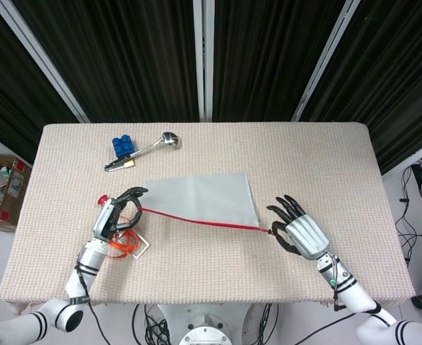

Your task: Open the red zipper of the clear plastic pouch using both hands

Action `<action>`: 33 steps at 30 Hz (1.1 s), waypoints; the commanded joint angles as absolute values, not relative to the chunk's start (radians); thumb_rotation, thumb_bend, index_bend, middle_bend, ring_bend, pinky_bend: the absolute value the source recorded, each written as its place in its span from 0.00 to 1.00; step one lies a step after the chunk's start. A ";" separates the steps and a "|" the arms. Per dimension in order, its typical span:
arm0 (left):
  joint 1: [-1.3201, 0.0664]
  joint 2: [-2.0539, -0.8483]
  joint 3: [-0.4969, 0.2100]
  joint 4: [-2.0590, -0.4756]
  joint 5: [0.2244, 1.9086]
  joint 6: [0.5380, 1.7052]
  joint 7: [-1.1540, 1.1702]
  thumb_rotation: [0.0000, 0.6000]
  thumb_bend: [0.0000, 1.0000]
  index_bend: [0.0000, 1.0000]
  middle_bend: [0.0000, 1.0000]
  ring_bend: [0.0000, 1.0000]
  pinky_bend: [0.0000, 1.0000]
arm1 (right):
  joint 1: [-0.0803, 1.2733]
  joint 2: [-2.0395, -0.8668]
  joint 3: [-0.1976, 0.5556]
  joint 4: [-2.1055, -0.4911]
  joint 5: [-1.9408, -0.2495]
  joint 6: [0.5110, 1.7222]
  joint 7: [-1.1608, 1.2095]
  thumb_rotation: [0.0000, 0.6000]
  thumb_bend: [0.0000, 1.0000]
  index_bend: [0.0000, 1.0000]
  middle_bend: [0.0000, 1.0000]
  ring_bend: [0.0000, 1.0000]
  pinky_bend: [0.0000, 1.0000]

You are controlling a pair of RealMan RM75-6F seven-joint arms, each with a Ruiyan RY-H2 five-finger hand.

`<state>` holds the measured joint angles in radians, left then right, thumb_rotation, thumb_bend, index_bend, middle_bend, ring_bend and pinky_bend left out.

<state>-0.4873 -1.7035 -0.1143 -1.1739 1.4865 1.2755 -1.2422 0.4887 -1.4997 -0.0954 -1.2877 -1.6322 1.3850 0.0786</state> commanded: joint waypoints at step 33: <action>-0.361 -1.265 -0.083 -1.499 1.289 1.294 0.124 1.00 0.19 0.19 0.16 0.13 0.16 | 0.385 -1.177 0.024 -1.497 -1.431 1.323 0.032 1.00 0.22 0.00 0.01 0.00 0.00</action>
